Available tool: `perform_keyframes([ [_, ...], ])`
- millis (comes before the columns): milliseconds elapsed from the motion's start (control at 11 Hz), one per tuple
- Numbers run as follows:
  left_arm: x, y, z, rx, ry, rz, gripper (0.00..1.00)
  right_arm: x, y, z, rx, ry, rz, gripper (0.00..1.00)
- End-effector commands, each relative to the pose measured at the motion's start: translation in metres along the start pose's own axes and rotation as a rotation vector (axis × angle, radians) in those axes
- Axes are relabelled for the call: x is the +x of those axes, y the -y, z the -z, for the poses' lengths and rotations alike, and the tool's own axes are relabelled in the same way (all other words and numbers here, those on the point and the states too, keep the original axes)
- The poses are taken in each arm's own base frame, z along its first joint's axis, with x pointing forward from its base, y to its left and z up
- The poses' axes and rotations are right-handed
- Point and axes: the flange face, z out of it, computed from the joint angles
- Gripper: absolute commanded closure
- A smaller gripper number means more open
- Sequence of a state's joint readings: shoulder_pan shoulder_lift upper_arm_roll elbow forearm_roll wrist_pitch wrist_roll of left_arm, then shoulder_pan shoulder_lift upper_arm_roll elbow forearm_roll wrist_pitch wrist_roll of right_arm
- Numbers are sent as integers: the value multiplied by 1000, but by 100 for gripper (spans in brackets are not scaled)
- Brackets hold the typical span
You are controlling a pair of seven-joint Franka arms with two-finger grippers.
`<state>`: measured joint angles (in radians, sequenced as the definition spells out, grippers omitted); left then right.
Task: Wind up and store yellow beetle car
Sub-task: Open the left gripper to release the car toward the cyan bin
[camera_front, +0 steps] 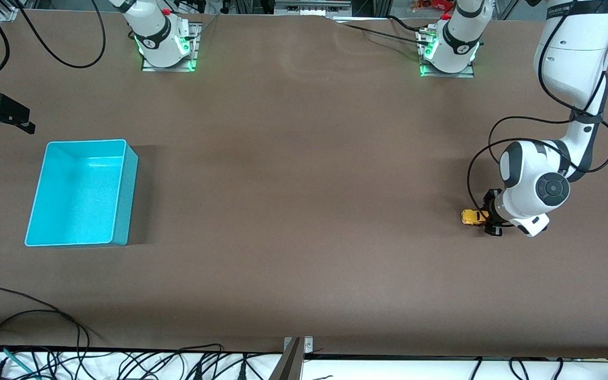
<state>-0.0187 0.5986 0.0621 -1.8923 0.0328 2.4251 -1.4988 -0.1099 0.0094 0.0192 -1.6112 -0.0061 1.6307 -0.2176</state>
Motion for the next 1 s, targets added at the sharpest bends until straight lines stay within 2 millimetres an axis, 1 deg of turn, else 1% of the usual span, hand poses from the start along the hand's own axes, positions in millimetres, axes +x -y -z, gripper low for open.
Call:
perform_keyframes([
  [0,8,-9,-45,1,-26,-20,97,0,1,4,-1,4,17,0],
  [91,8,-9,-43,-2,-27,-25,65,0,1,4,1,5,17,0],
  [182,8,-12,-39,-9,-26,-41,29,0,1,4,1,4,17,0],
  [273,10,-14,-36,-14,-26,-32,0,0,1,4,0,6,16,0],
  [545,21,-21,-8,-44,-19,-3,0,0,1,4,1,5,17,0],
  [636,21,-21,-6,-41,-19,-1,0,0,1,4,1,5,17,0],
  [909,19,-22,23,-34,-16,-3,0,0,1,3,2,7,17,0],
])
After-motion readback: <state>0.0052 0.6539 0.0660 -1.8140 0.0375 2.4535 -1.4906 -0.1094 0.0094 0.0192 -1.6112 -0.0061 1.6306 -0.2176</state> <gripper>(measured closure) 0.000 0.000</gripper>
